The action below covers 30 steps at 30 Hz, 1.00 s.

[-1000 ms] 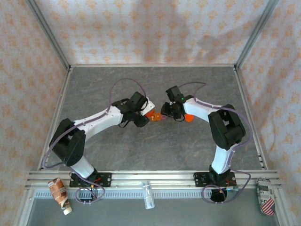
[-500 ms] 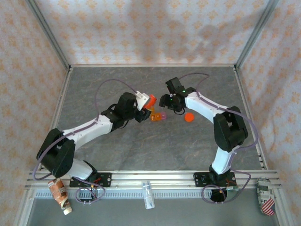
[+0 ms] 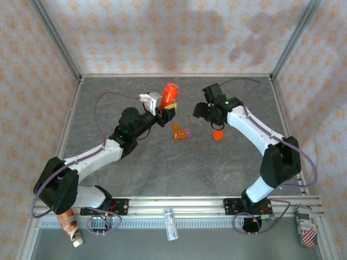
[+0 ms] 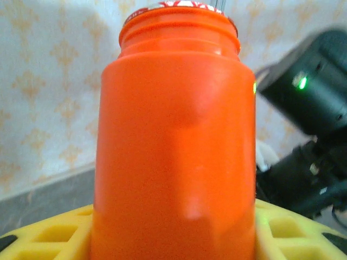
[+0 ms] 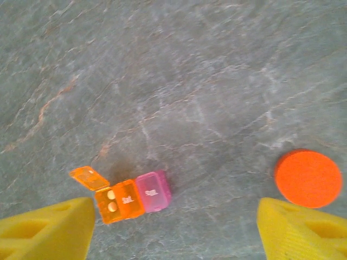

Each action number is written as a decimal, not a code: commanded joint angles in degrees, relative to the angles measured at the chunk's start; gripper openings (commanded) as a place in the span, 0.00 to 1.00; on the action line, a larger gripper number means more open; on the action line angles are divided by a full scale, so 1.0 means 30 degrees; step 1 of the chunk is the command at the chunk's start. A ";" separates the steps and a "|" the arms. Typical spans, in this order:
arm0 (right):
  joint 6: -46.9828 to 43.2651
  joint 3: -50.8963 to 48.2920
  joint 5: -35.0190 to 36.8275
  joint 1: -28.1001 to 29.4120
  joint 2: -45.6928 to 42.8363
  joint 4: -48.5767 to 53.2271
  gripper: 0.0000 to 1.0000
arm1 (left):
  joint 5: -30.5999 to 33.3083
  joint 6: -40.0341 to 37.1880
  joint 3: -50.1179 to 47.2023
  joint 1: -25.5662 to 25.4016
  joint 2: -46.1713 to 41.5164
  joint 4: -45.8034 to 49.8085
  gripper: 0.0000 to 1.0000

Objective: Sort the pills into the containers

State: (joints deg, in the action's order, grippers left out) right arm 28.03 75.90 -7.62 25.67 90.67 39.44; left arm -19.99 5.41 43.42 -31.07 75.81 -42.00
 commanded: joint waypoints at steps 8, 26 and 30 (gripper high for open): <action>-0.0430 -0.2607 0.1086 -0.1953 -0.1007 0.2029 0.87 | -0.2054 0.1558 0.0249 0.0132 0.1028 -0.6890 0.00; -0.1564 -0.3679 -0.0726 -0.2895 0.1980 0.0761 0.83 | -0.3972 0.0390 -0.1172 0.0134 0.2532 -0.9127 0.00; -0.1805 -0.3463 -0.1063 -0.3130 0.2847 0.0413 0.81 | -0.4001 0.0394 -0.1140 0.0133 0.2648 -0.9091 0.00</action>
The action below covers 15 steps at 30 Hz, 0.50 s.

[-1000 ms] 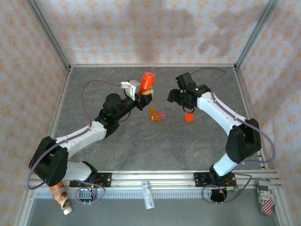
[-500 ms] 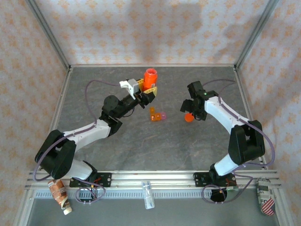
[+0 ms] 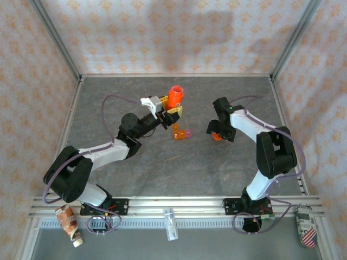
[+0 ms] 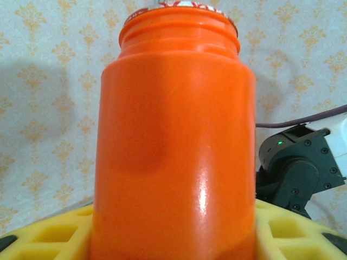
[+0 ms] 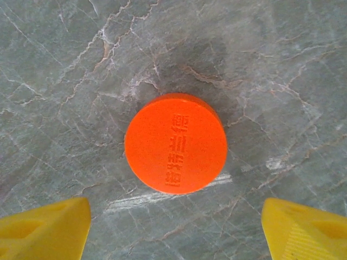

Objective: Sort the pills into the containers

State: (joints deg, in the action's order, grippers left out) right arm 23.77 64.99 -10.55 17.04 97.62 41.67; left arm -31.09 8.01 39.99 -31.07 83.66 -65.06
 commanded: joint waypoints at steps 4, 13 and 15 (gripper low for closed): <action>-0.0582 0.0475 -0.0033 -0.0455 0.1400 -0.0578 0.78 | -0.0326 -0.0466 0.0045 0.0132 0.0128 -0.1365 0.00; -0.0972 0.1370 -0.0206 -0.0613 0.2634 -0.0802 0.70 | -0.0300 -0.0429 0.0034 0.0132 0.0345 -0.1312 0.00; -0.1039 0.1506 -0.0186 -0.0616 0.2835 -0.0802 0.68 | -0.0300 -0.0376 -0.0021 0.0140 0.0302 -0.1245 0.00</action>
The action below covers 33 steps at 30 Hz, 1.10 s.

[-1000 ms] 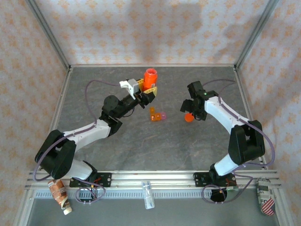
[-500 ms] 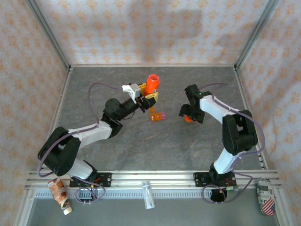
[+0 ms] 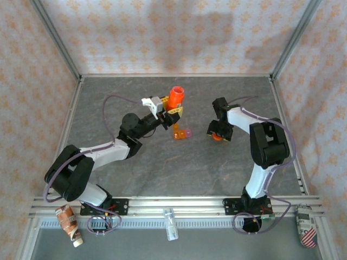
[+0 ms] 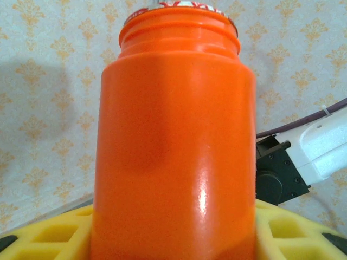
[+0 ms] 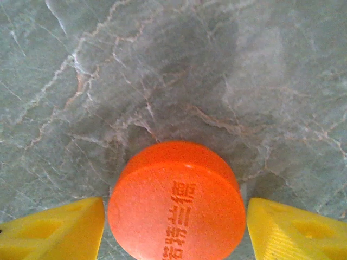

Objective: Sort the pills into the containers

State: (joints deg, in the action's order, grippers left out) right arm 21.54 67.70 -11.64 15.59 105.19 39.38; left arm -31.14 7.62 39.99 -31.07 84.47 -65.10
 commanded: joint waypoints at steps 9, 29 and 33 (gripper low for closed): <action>-0.0372 0.0751 0.0196 -0.0170 0.0545 -0.0220 0.56 | -0.0432 -0.0395 -0.0123 0.0141 -0.0171 -0.0849 0.00; -0.0384 0.0636 -0.0764 -0.0220 -0.0236 -0.0293 0.39 | -0.0244 -0.1035 -0.0570 0.0135 -0.0369 -0.0311 0.00; -0.0301 0.0777 -0.1149 -0.0189 -0.1337 -0.0089 0.36 | 0.0112 -0.1532 -0.0820 0.0137 -0.0320 -0.0246 0.00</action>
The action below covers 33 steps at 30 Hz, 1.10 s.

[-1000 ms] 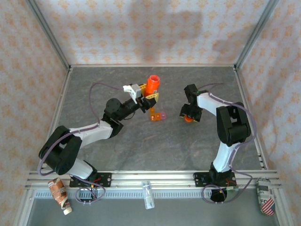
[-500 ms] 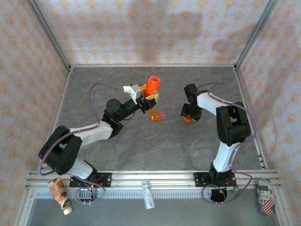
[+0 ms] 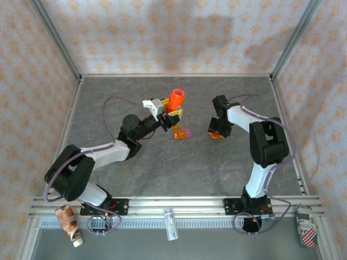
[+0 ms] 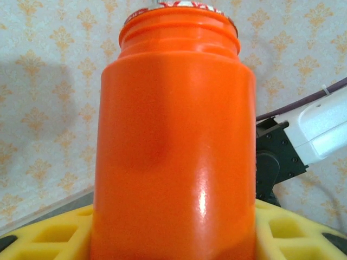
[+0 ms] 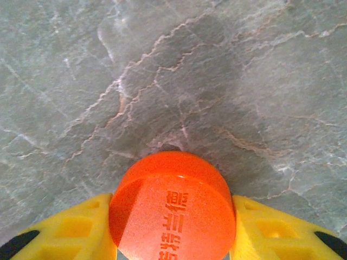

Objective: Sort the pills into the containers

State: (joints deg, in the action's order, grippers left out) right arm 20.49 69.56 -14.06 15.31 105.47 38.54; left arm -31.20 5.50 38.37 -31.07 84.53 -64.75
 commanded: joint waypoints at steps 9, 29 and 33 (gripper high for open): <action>0.0013 0.1732 -0.1313 -0.0065 -0.4023 0.1554 0.36 | 0.0701 -0.1337 -0.0438 0.0135 0.0509 -0.0797 0.00; -0.1160 1.0279 -0.3255 0.1375 -0.5289 0.6196 0.35 | 0.0362 -0.2271 -0.0909 0.0132 0.1865 -0.1369 0.00; -0.1579 1.1069 -0.4031 0.1527 -0.5386 0.6734 0.35 | 0.0440 -0.2440 -0.1100 0.0130 0.2093 -0.1501 0.00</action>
State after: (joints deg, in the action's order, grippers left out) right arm 17.69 100.49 -24.01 19.49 90.89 55.40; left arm -30.44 -0.08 35.77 -31.07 90.06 -65.08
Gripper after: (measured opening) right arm 0.419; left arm 0.520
